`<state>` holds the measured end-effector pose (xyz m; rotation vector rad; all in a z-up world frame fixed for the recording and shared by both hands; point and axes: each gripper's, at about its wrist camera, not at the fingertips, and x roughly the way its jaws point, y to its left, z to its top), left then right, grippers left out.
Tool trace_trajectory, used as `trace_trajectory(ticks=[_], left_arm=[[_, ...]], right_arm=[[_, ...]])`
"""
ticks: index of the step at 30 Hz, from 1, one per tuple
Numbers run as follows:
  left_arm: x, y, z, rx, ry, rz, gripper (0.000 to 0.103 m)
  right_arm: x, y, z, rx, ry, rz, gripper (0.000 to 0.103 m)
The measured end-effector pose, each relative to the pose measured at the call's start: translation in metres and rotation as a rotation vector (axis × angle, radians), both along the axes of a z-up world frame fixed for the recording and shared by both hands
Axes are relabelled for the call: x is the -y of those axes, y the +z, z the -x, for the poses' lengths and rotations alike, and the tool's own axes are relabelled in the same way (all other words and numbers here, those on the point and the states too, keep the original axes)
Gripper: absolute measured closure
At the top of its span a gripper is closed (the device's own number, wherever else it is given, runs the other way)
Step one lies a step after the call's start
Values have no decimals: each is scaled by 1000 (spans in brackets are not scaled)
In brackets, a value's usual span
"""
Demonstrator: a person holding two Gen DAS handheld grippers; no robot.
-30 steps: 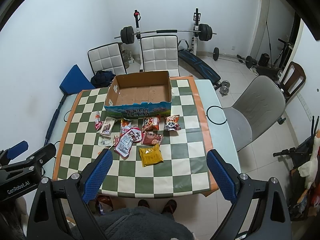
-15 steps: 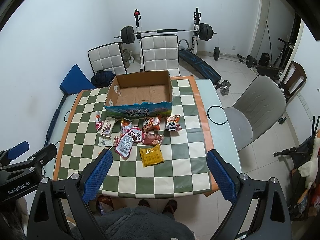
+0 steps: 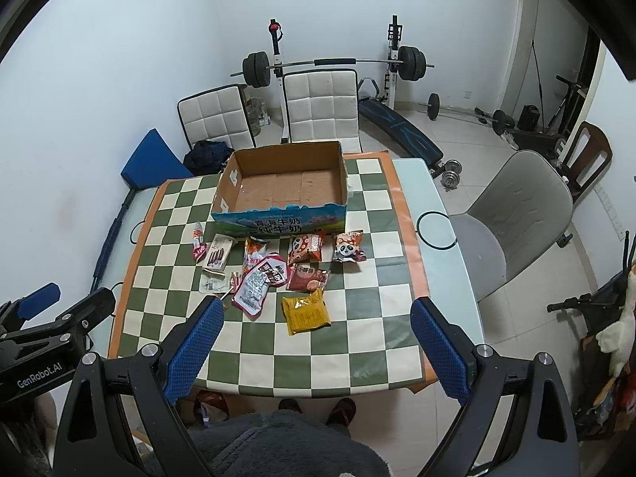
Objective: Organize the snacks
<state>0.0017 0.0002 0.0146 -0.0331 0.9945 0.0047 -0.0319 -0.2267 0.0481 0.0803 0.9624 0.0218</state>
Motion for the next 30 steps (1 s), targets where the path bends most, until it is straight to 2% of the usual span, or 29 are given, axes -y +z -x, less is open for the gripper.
trace_trajectory(ticks=[8, 12, 16, 20, 22, 24, 27, 30], left_arm=[[0, -5, -3, 9, 4, -11, 0], [-6, -34, -25, 5, 11, -17, 0], [-18, -76, -58, -51, 8, -58, 0], [-39, -130, -95, -143, -2, -78, 0], [-44, -160, -112, -205, -15, -75, 5], [-43, -186, -126, -255, -40, -78, 12], [-33, -217, -145, -305, -93, -87, 12], [-16, -246, -163, -345, -160, -138, 12]], right_arm=[[-9, -3, -12, -14, -1, -37, 6], [-5, -35, -34, -72, -14, -131, 6], [-8, -89, -71, -174, -37, -207, 6], [-13, -157, -104, -279, -51, -204, 6], [-13, -197, -118, -350, -54, -211, 6], [-13, -236, -132, -422, -66, -239, 6], [-10, -288, -149, -512, -76, -283, 6], [-10, -326, -165, -571, -76, -305, 6]])
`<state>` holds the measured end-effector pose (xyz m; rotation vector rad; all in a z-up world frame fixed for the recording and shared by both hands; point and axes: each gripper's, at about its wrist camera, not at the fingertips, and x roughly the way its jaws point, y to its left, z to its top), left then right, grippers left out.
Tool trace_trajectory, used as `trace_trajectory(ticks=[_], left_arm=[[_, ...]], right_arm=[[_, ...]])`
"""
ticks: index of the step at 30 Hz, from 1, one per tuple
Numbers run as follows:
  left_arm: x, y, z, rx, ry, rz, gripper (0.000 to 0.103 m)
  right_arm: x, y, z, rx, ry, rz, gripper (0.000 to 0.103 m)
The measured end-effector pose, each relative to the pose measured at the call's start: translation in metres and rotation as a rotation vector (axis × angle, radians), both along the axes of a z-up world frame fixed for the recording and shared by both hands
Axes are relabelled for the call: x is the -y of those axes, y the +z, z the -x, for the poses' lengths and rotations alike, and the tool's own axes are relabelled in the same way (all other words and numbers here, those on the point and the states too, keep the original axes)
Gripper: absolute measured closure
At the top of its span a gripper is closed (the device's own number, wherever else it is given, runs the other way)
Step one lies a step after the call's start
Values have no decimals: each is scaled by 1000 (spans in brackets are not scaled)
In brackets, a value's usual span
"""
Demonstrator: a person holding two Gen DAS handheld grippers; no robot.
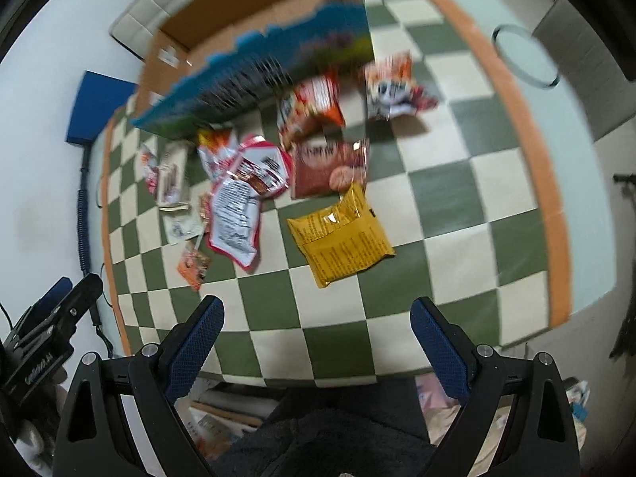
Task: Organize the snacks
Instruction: 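Grasp the red-white duck-neck bag with the left gripper while the right gripper grasps the yellow bag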
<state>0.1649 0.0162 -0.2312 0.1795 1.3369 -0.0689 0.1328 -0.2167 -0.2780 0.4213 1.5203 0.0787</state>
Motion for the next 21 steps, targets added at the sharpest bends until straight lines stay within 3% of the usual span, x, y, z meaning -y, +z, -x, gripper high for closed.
trace_trajectory(ticks=[6, 10, 16, 19, 21], left_arm=[[40, -56, -39, -111, -133, -41, 12], [75, -91, -62, -156, -242, -90, 12], [103, -139, -81, -269, -324, -127, 13], [103, -147, -86, -270, -317, -144, 19], [99, -145, -89, -249, -293, -145, 36]], right_arm=[[0, -54, -21, -103, 27, -23, 6], [6, -72, -26, -145, 27, -44, 6], [14, -93, -34, -170, 33, -73, 6], [12, -96, -37, -171, 64, -80, 6], [10, -96, -39, -169, 91, -78, 6]])
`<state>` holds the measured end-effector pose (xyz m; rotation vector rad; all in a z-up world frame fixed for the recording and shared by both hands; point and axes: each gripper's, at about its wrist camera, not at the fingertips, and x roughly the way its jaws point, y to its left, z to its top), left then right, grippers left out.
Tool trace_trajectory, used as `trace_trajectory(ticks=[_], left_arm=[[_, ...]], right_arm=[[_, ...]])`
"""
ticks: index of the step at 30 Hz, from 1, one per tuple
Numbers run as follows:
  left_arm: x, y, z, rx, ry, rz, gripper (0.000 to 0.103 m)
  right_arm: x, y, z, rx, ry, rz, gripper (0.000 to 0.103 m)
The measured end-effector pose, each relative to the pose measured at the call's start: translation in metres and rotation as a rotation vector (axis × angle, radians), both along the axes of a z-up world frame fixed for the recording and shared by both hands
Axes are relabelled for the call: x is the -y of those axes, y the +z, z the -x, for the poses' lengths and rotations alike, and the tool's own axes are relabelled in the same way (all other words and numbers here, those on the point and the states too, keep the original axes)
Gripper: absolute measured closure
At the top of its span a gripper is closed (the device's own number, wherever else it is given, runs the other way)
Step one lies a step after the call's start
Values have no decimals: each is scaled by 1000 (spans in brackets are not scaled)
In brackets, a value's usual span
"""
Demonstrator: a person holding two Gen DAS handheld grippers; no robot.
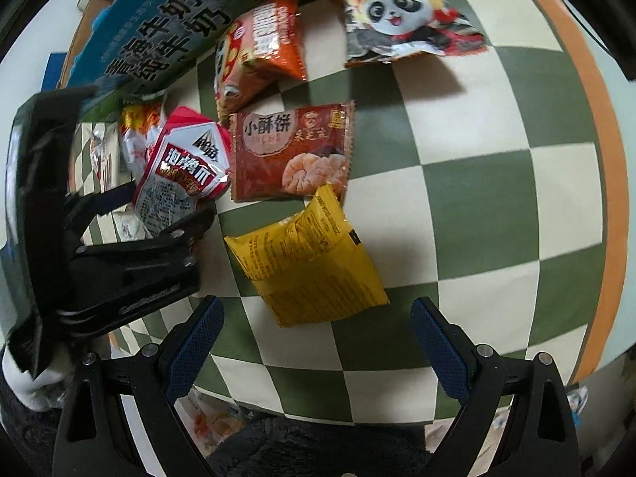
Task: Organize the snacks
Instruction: 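Grasp the red-white duck-neck bag with the left gripper while the right gripper grasps the yellow bag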
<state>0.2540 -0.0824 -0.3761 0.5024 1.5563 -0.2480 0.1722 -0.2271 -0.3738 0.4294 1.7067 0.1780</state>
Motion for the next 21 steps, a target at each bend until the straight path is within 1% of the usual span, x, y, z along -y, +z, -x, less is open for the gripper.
trace_trajectory(ticks=[1, 3, 5, 6, 7, 10, 14, 15, 17, 19, 20, 21], left_arm=[[-1, 0, 0, 15, 15, -6, 41], [-11, 4, -2, 18, 51, -3, 57], [-23, 7, 0, -10, 98, 22, 61], [-30, 7, 2, -26, 124, 31, 61], [-35, 7, 5, -25, 139, 24, 61], [-49, 7, 14, -29, 178, 16, 61], [-66, 4, 19, -61, 227, 25, 61], [-69, 3, 19, -65, 230, 28, 59], [-72, -1, 14, -68, 227, 24, 58], [-72, -9, 8, -83, 222, 15, 53], [-65, -12, 8, -87, 221, 5, 48], [-62, -16, 4, -90, 219, -3, 47]], right_arm=[[-2, 0, 0, 2, 16, 1, 6], [-7, 0, -1, 4, 48, 0, 6], [-13, -2, 0, 2, 73, 2, 6], [-15, -3, 1, 1, 81, 2, 6], [-20, -5, 0, -2, 88, 2, 6], [-24, -9, 2, -6, 102, 5, 6], [-32, -18, 0, -14, 110, 12, 6], [-34, -22, 0, -12, 113, 15, 6], [-35, -28, -4, -10, 121, 19, 6], [-39, -31, -4, -10, 130, 22, 6], [-41, -32, -5, -9, 137, 21, 6], [-42, -34, -7, -8, 143, 27, 6]])
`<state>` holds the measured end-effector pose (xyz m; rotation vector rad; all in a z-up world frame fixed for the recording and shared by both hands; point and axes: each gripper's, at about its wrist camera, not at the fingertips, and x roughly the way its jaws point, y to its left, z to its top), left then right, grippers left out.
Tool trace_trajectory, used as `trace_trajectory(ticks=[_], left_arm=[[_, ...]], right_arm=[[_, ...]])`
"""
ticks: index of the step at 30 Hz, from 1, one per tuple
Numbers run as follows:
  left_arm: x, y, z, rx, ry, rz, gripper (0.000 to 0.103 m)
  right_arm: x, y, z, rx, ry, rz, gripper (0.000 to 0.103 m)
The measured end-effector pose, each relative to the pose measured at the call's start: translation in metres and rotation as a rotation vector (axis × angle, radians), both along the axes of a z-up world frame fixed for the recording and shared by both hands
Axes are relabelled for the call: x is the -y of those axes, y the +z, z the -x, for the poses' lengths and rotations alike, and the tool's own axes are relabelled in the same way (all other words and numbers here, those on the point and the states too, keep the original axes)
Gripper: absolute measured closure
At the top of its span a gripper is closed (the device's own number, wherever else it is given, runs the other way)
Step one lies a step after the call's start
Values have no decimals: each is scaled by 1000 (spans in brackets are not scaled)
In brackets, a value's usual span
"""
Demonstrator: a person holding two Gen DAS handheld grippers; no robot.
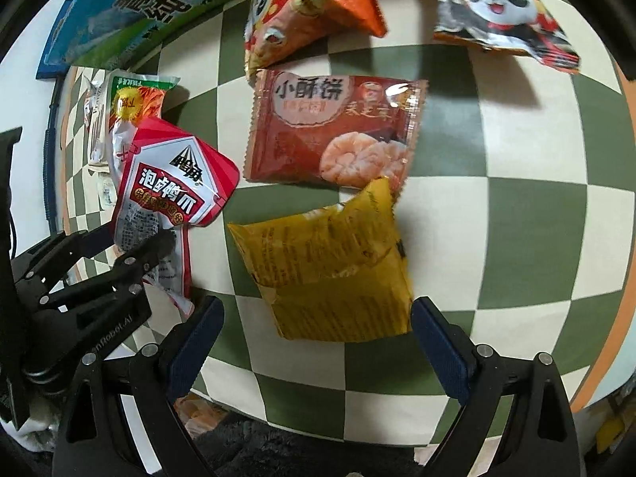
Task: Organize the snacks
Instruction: 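Grasp the red-white duck-neck bag with the left gripper while the right gripper grasps the yellow bag, then carry both bags into the cardboard box and open both grippers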
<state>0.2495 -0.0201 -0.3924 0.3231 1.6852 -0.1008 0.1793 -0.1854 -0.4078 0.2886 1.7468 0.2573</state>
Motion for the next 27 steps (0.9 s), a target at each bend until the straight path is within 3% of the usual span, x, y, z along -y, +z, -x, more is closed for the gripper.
trace_trajectory(ticks=[7, 15, 18, 23, 27], left_arm=[[-4, -25, -9, 19, 1, -7, 52], [-14, -14, 25, 38, 58, -8, 65], [-19, -2, 32, 56, 74, -22, 67], [-38, 12, 35, 67, 136, -17, 68], [-49, 25, 41, 64, 194, 12, 68]], right_arm=[[-4, -7, -10, -5, 11, 47, 6], [-13, -16, -12, -16, 26, 157, 7], [-10, -10, -7, 17, 39, 203, 15], [10, 1, -1, 47, -6, 177, 40], [36, 12, -3, 48, -40, 154, 44]])
